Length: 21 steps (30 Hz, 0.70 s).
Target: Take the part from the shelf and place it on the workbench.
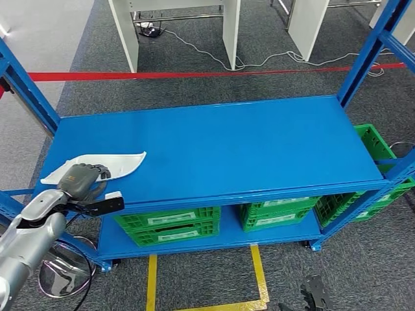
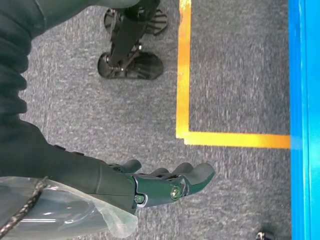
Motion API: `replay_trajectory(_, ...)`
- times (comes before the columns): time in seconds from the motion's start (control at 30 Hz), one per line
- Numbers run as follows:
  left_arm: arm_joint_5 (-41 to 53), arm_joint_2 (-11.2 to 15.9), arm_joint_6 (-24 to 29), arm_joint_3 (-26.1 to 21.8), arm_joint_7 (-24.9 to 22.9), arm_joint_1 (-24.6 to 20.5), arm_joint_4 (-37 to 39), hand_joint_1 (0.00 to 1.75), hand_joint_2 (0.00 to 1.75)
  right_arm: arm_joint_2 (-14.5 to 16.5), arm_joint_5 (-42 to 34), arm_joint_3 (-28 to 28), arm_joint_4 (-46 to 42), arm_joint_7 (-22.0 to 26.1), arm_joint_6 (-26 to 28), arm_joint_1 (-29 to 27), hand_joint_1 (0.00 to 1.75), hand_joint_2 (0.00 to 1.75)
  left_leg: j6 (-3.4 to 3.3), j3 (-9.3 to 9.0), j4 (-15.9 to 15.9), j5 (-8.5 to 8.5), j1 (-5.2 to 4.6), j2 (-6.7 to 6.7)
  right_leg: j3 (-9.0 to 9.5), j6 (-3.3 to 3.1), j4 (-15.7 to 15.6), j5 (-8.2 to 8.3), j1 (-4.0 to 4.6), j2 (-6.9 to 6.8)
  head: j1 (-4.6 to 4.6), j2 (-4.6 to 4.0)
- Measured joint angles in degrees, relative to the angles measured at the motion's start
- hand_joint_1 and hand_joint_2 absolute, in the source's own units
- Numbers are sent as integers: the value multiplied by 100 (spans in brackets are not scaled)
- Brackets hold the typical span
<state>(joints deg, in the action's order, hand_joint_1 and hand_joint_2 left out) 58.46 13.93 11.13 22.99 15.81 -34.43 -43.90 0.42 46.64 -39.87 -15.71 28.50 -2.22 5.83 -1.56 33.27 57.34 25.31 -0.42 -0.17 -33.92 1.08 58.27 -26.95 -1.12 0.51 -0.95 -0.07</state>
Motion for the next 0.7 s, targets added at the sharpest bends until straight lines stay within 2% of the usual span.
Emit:
replay_trajectory(0.07, -87, 9, -130, -10, 78, -19, -3, 175, 175, -15, 9, -9, -1, 6, -3, 9, 0, 175, -36, -47, -91, -53, 34, 7, -145, 42, 296, -196, 4, -9, -20, 0)
replay_trajectory(0.17, -304, 31, -364, -28, 241, -31, -3, 175, 175, -34, 23, -21, -1, 7, -8, 3, 0, 175, -55, -47, -107, -66, 36, 11, -663, 77, 1378, -686, -2, -16, -35, 0)
replay_trajectory(0.2, -407, 48, -440, -47, 307, -29, -6, 175, 175, -39, 29, -25, -1, 5, -9, -4, 0, 175, -56, -48, -105, -64, 34, 11, -759, 85, 1572, -719, -2, -17, -33, 0)
replay_trajectory(0.23, -505, 70, -503, -72, 369, -28, -13, 175, 175, -40, 39, -26, -1, 2, -13, -9, 0, 175, -53, -50, -102, -62, 35, 11, -741, 91, 1537, -637, -4, -20, -34, 0)
replay_trajectory(0.27, -593, 92, -544, -101, 419, -26, -28, 175, 175, -42, 49, -27, -1, -3, -15, -11, 0, 175, -43, -54, -93, -57, 38, 10, -604, 93, 1266, -459, -7, -25, -33, 0)
replay_trajectory(0.3, -670, 115, -569, -130, 454, -21, -55, 175, 175, -44, 60, -28, -1, -8, -18, -9, 0, 175, -25, -56, -75, -45, 43, 10, -388, 94, 841, -251, -14, -32, -34, -1)
replay_trajectory(0.33, -723, 134, -577, -156, 472, -16, -87, 175, 175, -45, 71, -28, -1, -16, -19, 0, 0, 175, 3, -49, -51, -29, 37, 7, -175, 91, 445, -120, -14, -34, -36, 0)
replay_trajectory(0.37, -764, 154, -574, -184, 479, -11, -124, 175, 175, -46, 80, -28, -1, -22, -19, 9, 0, 175, 34, -33, -19, -14, 30, 1, -16, 67, 151, -42, -13, -31, -33, 0)
replay_trajectory(0.4, -794, 170, -565, -209, 476, -4, -160, 175, 175, -46, 86, -29, -1, -28, -19, 16, 0, 175, 65, -14, 8, -7, 21, -4, 64, 38, 9, -31, -9, -26, -32, 0)
replay_trajectory(0.5, -897, 199, -479, -292, 432, 51, -274, 175, 175, -44, 103, -31, 1, -43, -19, 8, 0, 175, 127, 14, 32, -10, 24, -14, 73, -66, 2, -35, 7, -17, -31, 0)
replay_trajectory(0.57, -1079, 183, -392, -378, 419, 116, -397, 175, 175, -38, 116, -32, 2, -51, -19, 12, 0, 175, 172, 73, 191, 116, 37, -8, 76, -123, 0, -24, -9, -18, -20, 0)
replay_trajectory(0.6, -1200, 160, -358, -437, 419, 156, -477, 175, 175, -36, 124, -32, 2, -56, -18, 18, 0, 175, 200, 177, 438, 270, 45, -4, 76, -148, -3, -20, -18, -20, -12, 0)
replay_trajectory(0.67, -1392, 97, -325, -561, 421, 248, -629, 175, 175, -35, 133, -32, 2, -64, -15, 26, 0, 175, 239, 512, 1212, 648, 60, 0, 74, -171, -3, -22, -14, -20, 1, 0)
replay_trajectory(0.7, -1442, 67, -320, -613, 422, 301, -690, 175, 175, -35, 135, -32, 2, -67, -14, 26, 0, 175, 243, 669, 1558, 768, 65, 0, 74, -177, -2, -25, -10, -20, 2, 0)
